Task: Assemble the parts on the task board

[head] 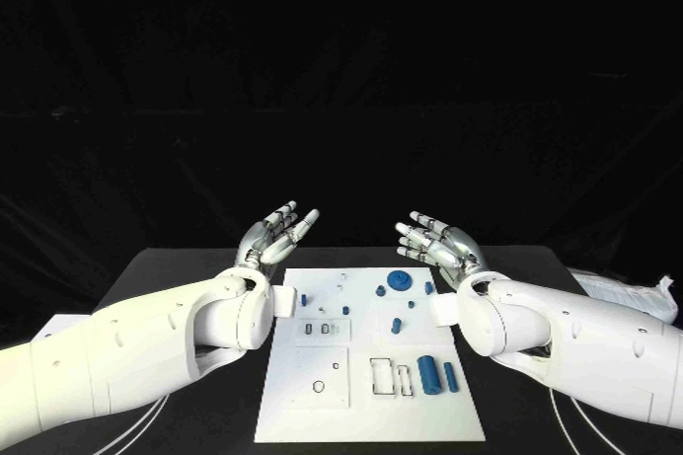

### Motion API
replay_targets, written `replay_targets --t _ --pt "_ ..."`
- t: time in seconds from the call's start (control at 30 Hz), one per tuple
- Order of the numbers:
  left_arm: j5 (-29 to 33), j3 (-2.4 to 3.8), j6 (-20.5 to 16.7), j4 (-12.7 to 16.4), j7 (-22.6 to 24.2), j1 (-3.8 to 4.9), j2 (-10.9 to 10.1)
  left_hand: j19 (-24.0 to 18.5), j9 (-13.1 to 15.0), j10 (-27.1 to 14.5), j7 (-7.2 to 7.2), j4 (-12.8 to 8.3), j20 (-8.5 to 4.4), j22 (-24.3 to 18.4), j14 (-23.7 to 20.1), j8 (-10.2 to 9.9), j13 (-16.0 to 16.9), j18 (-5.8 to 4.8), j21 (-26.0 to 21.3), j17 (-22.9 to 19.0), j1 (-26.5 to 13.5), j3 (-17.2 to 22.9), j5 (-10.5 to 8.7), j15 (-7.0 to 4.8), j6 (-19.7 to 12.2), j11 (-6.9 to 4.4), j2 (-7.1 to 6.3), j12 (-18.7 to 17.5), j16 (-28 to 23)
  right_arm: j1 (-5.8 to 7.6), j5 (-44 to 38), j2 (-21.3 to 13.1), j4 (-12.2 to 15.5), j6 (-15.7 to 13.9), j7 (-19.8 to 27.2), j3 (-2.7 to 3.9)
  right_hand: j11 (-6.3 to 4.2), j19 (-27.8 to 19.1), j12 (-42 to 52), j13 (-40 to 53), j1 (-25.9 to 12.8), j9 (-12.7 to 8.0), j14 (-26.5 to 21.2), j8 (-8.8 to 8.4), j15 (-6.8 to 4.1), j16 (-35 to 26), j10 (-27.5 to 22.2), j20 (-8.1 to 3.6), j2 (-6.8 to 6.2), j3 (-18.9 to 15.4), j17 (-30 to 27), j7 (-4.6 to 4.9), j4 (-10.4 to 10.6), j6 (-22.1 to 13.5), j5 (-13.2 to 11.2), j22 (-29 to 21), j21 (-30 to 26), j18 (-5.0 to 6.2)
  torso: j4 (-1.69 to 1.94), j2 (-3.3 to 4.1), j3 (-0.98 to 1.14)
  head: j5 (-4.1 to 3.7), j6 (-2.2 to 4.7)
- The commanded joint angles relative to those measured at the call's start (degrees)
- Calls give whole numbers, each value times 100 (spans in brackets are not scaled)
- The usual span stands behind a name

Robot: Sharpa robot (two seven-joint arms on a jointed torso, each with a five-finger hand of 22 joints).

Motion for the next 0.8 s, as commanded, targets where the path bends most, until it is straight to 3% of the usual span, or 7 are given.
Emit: replay_targets --t 0.03,0.13,0.27,0.3,0.4,0.6,0.8 --pt "-88 2 414 -5 54 13 13 134 21 207 751 73 104 40 276 50 24 123 98 34 315 30 40 73 173 101 35 31 54 16 -576 27 -68 1091 -434 -3 -151 1302 390 173 646 174 2169 306 -222 317 2356 36 106 156 140 735 -392 1832 62 183 458 399 -1 -1 2 0 0" --pt "-88 2 414 -5 54 13 13 213 32 370 780 62 103 60 451 64 37 90 145 51 383 36 34 100 295 138 73 46 76 24 -677 41 -112 1303 -523 -5 -237 1546 361 122 716 168 2456 318 -316 273 2652 32 101 269 101 652 -518 2371 33 185 557 468 -1 -1 2 0 0" --pt "-88 2 414 -5 54 13 13 367 55 700 799 35 98 96 822 98 62 67 226 85 489 33 28 124 550 173 130 80 131 27 -723 47 -132 1402 -564 -6 -272 1626 272 113 739 146 2595 255 -342 178 2794 11 69 368 95 610 -616 2622 10 150 566 481 -1 -1 2 0 0" --pt "89 3 738 -15 180 11 -161 452 66 865 808 24 99 115 998 118 76 60 266 102 525 29 26 135 669 197 144 104 164 39 -1270 -37 -340 484 -27 -6 -290 1656 249 110 745 146 2649 241 -351 155 2850 1 63 409 94 603 -648 2735 10 139 572 484 -24 30 10 -33 21" --pt "93 3 760 -16 211 12 -188 879 123 1450 786 -33 90 204 1828 226 115 55 459 186 651 13 22 141 1249 249 188 177 329 44 -1467 -56 -350 389 -17 -5 -343 1778 221 113 771 165 2846 237 -413 137 3051 -42 13 535 100 549 -754 3147 5 125 612 493 -34 42 13 -42 5" --pt "95 3 828 34 221 15 -298 2910 215 3263 700 -231 78 567 3053 450 220 335 1313 281 884 2 72 -154 2588 18 300 416 647 63 -2065 -104 -365 201 -117 6 -449 2076 132 106 679 162 3203 173 -522 102 3419 -164 -104 865 97 480 -897 3495 9 99 707 493 -38 81 15 -41 20" --pt "69 4 974 235 157 30 -496 3834 242 4099 583 -398 -68 633 3843 576 225 431 1666 319 972 -24 89 -387 3634 -162 345 535 794 130 -2961 -158 -406 127 -314 41 -536 2381 107 108 576 165 3537 165 -640 127 3730 -303 -234 1291 105 429 -1021 3718 40 107 836 490 -46 210 22 -43 55"
